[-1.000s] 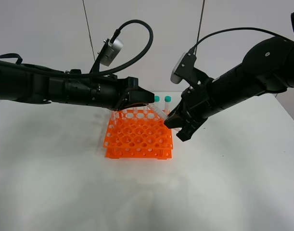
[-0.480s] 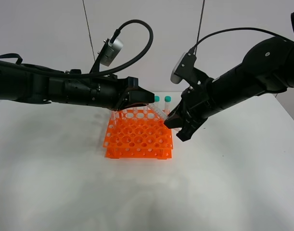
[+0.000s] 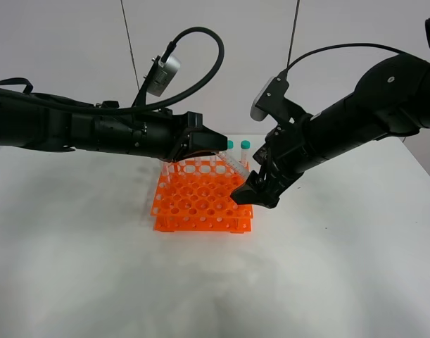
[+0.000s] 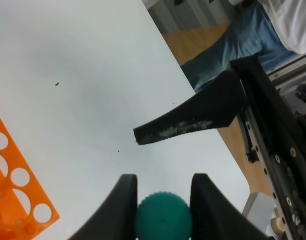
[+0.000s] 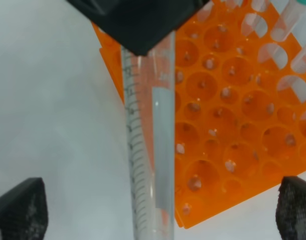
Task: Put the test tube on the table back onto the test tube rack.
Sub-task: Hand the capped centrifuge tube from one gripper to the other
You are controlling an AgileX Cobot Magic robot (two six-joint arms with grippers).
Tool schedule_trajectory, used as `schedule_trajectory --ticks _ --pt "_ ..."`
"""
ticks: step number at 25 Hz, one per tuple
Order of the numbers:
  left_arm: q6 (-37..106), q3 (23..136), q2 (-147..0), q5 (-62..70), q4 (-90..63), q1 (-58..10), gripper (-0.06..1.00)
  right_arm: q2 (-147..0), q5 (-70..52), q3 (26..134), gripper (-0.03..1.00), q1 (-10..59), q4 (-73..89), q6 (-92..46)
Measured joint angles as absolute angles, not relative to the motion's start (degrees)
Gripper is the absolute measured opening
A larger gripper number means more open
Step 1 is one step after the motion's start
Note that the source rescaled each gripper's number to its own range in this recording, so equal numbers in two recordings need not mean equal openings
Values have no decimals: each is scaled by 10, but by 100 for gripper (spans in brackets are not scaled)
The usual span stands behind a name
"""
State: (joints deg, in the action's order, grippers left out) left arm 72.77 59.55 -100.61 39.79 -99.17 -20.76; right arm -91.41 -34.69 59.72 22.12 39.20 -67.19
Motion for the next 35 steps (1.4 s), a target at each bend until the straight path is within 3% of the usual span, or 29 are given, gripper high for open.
schedule_trajectory --ticks 21,35 --pt "727 595 -1006 398 -992 -208 0 -890 -358 597 99 221 372 -649" --pt "725 595 -1006 398 -992 -208 0 -783 -409 603 100 221 258 -460"
